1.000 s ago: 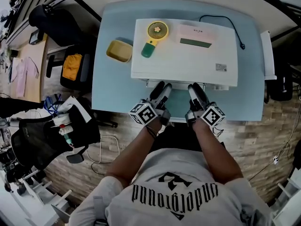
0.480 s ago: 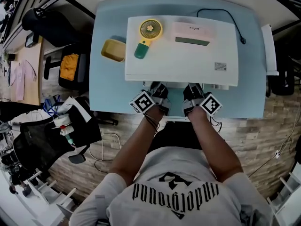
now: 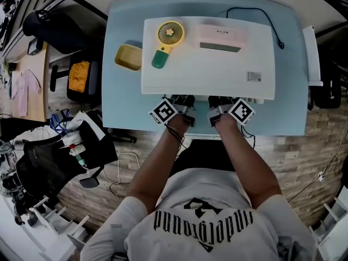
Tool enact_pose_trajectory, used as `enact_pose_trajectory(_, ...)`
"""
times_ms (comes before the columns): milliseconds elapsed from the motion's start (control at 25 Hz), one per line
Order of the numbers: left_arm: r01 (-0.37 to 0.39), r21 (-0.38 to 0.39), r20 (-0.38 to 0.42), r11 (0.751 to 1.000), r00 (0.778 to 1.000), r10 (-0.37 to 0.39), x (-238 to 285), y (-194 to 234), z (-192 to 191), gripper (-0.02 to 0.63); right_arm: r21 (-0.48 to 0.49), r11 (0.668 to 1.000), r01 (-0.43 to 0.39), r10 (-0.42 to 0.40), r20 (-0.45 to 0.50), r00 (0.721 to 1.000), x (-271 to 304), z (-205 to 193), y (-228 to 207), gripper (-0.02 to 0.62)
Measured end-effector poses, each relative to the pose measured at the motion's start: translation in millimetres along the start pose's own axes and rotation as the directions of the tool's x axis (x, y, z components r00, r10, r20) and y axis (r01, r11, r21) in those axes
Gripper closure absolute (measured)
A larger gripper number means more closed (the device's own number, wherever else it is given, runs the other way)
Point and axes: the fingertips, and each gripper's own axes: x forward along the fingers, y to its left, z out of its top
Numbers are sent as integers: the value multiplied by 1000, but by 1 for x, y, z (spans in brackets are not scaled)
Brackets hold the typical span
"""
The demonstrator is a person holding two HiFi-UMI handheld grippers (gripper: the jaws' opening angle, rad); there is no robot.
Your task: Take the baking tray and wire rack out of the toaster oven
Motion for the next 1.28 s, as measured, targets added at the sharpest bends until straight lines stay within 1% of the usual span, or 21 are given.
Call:
enact_pose_trajectory(80, -15, 11, -4, 1000, 1000, 15, 1, 2, 1, 501, 2, 1000, 22, -22, -3, 1000, -1, -1, -4, 495)
enact_pose_trajectory(160, -34, 14, -8, 999, 999, 35, -1, 5, 0, 579, 2, 998, 60, -60, -14, 998, -5, -4, -9, 564)
enact_pose_trajectory(200, -39, 12, -9, 999, 999, 39, -2, 6, -1, 588, 0, 998, 67, -67, -18, 998, -7, -5, -10, 584)
enact_pose_trajectory(400, -35, 0, -9, 999, 999, 35, -13, 6, -8, 597, -3, 998, 70, -70, -32, 997, -18, -14, -11, 592)
enact_pose_trajectory(480, -35, -28, -11, 999, 999, 34, -18, 2, -12, 597, -5, 998, 68, -68, -35, 997, -23, -17, -10, 592)
enact_pose_trajectory(560, -44, -38, -17, 998, 999, 44, -25, 1, -17, 598, -4, 997, 71, -71, -41, 997, -29, -21, -9, 592)
enact_pose_trajectory(640, -50, -32, -24, 998, 999, 49, -33, 2, -21, 598, -19, 998, 57, -58, -52, 997, -35, -26, -5, 592)
enact_pose_trajectory(800, -47, 8, -39, 999, 998, 47, -49, 3, -28, 598, -23, 998, 63, -64, -70, 995, -50, -38, -4, 593)
enact_pose_trajectory(920, -58, 4, -53, 998, 997, 58, -65, 2, -36, 600, -30, 997, 65, -68, -80, 995, -63, -48, -1, 593)
enact_pose_trajectory(1080, -57, 12, -84, 998, 995, 58, -87, 0, -49, 601, -44, 998, 33, -37, -91, 995, -81, -62, 10, 594)
enact_pose_trajectory(1120, -54, 15, -90, 998, 994, 55, -92, -1, -52, 601, -43, 998, 38, -42, -91, 995, -86, -65, 10, 594)
enact_pose_trajectory(1240, -49, 11, -98, 999, 994, 49, -106, -4, -60, 601, -14, 995, 102, -102, -90, 991, -105, -77, 2, 594)
enact_pose_trajectory(1280, -47, 9, -101, 999, 994, 48, -112, -5, -63, 602, -14, 994, 106, -106, -90, 990, -110, -81, 3, 594)
